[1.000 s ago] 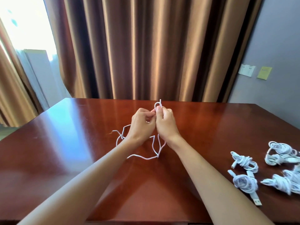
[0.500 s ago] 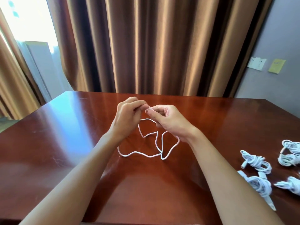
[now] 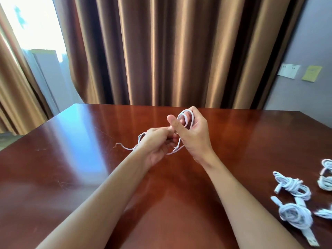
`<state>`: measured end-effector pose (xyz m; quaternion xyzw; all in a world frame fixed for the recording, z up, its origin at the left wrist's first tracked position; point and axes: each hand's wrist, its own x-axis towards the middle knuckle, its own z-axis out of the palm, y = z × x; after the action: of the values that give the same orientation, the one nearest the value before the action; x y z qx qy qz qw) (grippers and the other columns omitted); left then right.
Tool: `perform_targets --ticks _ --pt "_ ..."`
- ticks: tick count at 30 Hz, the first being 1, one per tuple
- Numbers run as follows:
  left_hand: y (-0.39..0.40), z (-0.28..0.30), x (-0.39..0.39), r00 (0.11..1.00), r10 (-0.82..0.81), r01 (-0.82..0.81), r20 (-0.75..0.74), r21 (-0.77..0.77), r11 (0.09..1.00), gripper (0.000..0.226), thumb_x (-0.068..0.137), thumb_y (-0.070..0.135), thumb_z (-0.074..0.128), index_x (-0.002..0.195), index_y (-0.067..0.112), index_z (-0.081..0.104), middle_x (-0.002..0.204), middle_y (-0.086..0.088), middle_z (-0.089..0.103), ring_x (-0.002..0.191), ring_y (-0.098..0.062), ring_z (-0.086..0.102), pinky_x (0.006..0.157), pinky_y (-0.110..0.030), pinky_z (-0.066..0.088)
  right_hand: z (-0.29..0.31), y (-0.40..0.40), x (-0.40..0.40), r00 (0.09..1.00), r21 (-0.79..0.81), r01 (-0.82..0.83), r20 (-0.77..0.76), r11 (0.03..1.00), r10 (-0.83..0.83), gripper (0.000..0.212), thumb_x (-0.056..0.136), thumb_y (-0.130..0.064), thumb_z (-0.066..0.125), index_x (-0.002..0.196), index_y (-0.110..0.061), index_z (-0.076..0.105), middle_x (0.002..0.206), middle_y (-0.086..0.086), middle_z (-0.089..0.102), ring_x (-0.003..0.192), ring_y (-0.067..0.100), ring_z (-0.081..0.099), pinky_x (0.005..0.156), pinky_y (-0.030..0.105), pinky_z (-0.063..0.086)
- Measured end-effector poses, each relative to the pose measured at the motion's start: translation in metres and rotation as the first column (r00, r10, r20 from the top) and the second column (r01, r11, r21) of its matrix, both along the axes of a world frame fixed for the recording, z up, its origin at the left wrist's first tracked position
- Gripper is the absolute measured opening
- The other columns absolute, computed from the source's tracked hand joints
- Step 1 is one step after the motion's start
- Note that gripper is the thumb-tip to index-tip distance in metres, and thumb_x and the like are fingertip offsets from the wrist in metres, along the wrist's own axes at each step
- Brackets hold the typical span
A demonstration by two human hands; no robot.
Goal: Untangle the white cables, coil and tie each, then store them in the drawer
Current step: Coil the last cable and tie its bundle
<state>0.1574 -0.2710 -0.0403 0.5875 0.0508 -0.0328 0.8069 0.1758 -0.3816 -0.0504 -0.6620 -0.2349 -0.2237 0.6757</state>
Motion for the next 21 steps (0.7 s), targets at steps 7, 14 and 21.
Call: perform_targets --ticks 7,14,21 --pt "-0.006 -0.012 0.007 0.990 -0.106 0.080 -0.095 -0.246 0.966 0.025 0.101 0.002 0.047 0.081 0.005 0.062 0.057 -0.001 0.052 0.049 -0.004 0.047 0.051 -0.014 0.042 -0.017 0.003 0.009 0.994 -0.074 0.037 -0.104 0.997 -0.045 0.024 0.098 -0.037 0.064 0.094 -0.015 0.071 0.080 -0.003 0.065 0.069 0.006 0.060 0.066 0.026 0.051" --pt "0.006 -0.021 0.008 0.978 0.039 -0.098 0.205 0.289 0.952 0.025 0.104 0.015 0.052 0.092 0.004 0.071 0.073 -0.010 0.068 0.054 -0.013 0.060 0.052 -0.024 0.051 -0.018 0.002 0.016 0.961 -0.382 0.260 0.011 0.887 -0.277 0.044 0.108 -0.040 0.038 0.084 -0.010 0.061 0.078 -0.005 0.057 0.081 0.021 0.060 0.079 0.036 0.046" --pt "0.028 -0.019 0.015 0.519 -0.340 -0.506 0.784 0.603 0.617 0.021 0.094 0.011 0.067 0.113 0.011 0.076 0.102 -0.001 0.065 0.091 -0.008 0.063 0.077 -0.017 0.047 -0.016 -0.012 0.012 0.970 -0.479 -0.132 -0.242 0.868 0.015 0.038 0.101 -0.015 0.049 0.063 -0.015 0.052 0.050 -0.011 0.044 0.053 0.010 0.041 0.056 0.038 0.035"
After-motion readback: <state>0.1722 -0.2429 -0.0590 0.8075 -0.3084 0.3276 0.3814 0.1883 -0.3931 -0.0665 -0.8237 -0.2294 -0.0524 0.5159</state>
